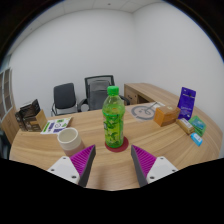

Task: Pour water

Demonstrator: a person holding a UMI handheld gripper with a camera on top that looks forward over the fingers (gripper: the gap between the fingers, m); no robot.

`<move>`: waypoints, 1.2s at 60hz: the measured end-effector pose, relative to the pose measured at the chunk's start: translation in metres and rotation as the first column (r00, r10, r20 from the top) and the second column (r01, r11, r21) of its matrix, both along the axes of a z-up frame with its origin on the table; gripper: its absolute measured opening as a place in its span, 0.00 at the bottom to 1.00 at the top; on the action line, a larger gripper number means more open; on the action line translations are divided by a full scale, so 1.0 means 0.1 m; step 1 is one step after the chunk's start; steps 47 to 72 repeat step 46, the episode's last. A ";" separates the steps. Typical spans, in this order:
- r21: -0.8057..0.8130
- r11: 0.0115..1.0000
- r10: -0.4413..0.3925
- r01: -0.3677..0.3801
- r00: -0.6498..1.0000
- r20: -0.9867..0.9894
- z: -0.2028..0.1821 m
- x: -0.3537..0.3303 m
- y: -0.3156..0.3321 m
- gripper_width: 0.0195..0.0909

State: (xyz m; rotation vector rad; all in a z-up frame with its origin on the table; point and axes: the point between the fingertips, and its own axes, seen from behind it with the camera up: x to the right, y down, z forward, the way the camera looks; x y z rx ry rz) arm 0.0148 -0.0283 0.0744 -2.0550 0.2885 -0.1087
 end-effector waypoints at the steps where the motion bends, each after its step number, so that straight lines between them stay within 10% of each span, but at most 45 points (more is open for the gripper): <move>1: -0.009 1.000 -0.001 0.001 1.000 0.000 0.02 -0.03 -0.09 0.72; 44: 0.098 0.987 0.118 -0.124 0.991 0.062 1.52 -1.54 -1.67 0.74; 72: 0.102 0.987 0.121 -0.128 0.990 0.066 1.55 -1.56 -1.67 0.74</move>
